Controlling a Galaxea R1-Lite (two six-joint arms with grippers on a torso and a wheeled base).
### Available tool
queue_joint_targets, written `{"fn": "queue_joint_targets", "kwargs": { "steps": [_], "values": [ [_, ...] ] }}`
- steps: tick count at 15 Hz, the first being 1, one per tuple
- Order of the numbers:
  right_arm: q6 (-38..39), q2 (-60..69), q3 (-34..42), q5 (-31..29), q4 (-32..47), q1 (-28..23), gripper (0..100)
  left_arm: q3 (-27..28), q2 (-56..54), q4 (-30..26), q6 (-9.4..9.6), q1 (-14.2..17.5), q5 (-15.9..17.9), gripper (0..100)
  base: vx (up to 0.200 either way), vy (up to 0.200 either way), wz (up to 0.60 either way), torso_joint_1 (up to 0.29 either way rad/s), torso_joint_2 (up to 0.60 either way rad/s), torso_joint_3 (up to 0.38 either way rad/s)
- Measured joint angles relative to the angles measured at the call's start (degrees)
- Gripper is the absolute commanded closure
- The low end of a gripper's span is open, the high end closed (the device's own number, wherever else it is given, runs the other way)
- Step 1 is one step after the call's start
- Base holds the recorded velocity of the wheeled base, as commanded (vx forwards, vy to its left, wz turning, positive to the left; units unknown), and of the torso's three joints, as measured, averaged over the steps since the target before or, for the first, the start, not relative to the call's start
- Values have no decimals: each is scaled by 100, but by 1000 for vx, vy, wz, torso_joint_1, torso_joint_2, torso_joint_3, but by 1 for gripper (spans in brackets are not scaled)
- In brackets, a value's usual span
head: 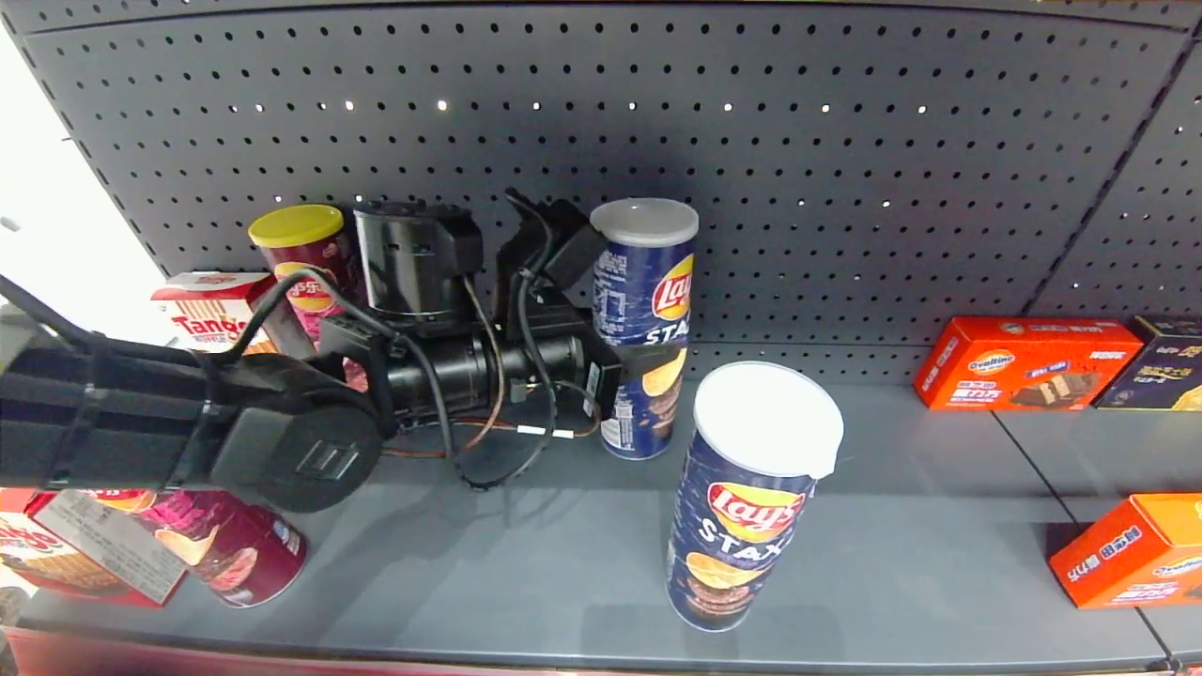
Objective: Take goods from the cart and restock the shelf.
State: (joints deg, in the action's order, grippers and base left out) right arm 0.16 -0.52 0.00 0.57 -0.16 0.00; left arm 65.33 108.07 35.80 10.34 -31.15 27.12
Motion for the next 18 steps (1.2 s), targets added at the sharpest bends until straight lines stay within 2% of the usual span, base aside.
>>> {"fn": "queue_joint_targets", "kwargs": {
  "steps": [4,10,14,15,18],
  "values": [
    [2,0,0,0,0,0,0,171,533,443,61,-27,-4,100,0,0,0,0,0,0],
    [2,0,0,2,0,0,0,719,1095,514,72,-33,-4,100,0,0,0,0,0,0],
    [2,0,0,2,0,0,0,886,1300,546,219,-41,0,100,0,0,0,0,0,0],
    [2,0,0,2,0,0,0,892,1324,550,230,-41,-4,0,0,0,0,0,0,0],
    [0,0,0,2,0,0,0,881,1365,636,219,-41,-48,0,0,0,0,0,0,0]
  ]
}}
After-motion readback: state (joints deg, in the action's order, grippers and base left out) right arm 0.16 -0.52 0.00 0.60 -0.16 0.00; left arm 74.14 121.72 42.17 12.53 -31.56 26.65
